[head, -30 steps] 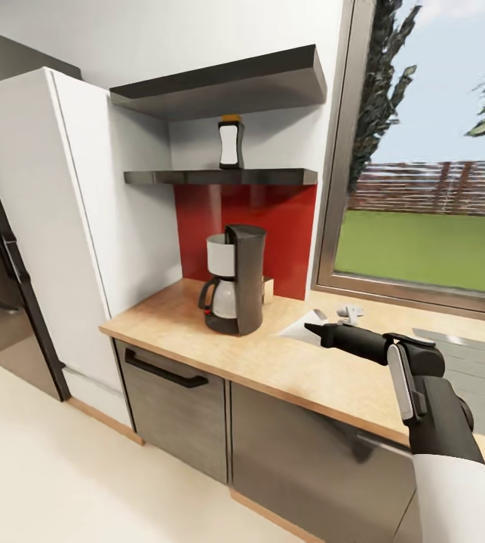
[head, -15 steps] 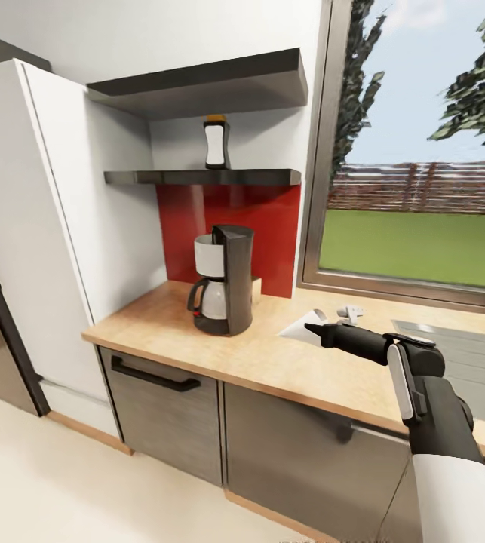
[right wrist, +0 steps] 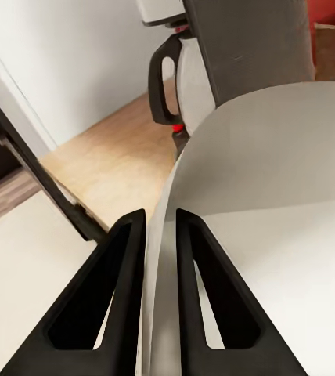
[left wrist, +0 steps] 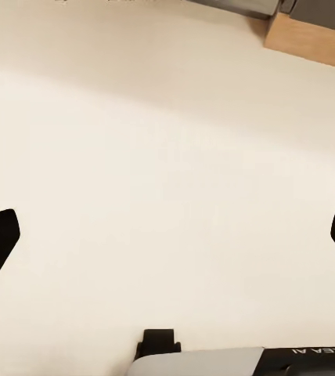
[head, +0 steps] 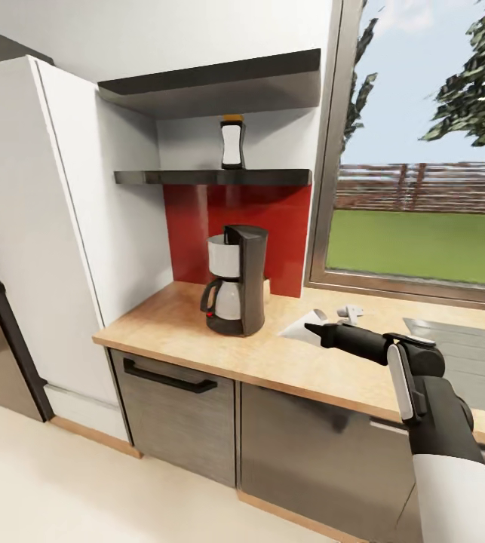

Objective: Set up a coffee station on the kitchen countertop: keep the coffee maker on the countertop, move the bottle of coffee from the kitchen shelf to the counter next to the coffee maker, place a paper coffee filter on top of the coffee maker, put the saucer next to the coffee maker with the coffee cup on the saucer, and place the electric kettle next to the coffee maker.

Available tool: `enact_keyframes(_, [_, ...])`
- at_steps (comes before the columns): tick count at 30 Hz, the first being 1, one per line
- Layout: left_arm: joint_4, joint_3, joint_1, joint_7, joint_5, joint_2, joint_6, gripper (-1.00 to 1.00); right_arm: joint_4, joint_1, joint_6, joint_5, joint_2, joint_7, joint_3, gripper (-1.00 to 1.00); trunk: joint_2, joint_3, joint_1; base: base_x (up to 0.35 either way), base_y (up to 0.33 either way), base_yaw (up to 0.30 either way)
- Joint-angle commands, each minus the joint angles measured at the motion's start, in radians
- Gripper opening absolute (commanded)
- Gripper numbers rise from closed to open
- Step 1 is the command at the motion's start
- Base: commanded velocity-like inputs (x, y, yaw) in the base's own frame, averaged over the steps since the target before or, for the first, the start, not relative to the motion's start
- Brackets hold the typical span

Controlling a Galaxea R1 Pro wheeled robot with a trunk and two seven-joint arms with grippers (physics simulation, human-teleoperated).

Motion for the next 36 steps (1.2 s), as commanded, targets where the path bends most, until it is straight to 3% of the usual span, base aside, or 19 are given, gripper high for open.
enact_keyframes(1, [-0.001, 0.0, 0.0, -0.001, -0.001, 0.0, -0.002, 1.0, 0.0, -0.001, 0.009, -0.004, 0.0, 0.001, -0.001, -1.0, -0.001, -0.001, 0.0, 0.0, 0.22, -0.129])
enact_keyframes(16, [-0.001, 0.001, 0.0, -0.001, -0.001, 0.0, -0.002, 1.0, 0.0, -0.001, 0.009, -0.004, 0.0, 0.001, 0.0, -1.0, -0.001, -0.001, 0.0, 0.0, 0.112, -0.213])
enact_keyframes(23, [-0.001, 0.004, 0.0, -0.001, 0.004, 0.056, -0.001, 1.0, 0.0, -0.001, 0.009, -0.004, 0.0, 0.001, -0.001, -1.0, -0.001, -0.001, 0.0, 0.0, 0.044, -0.027])
enact_keyframes(36, [0.0, 0.005, 0.0, -0.002, 0.005, 0.072, 0.0, 1.0, 0.0, -0.001, 0.009, -0.004, 0.0, 0.002, -0.001, -1.0, -0.001, -0.001, 0.0, 0.091, 0.068, -0.182])
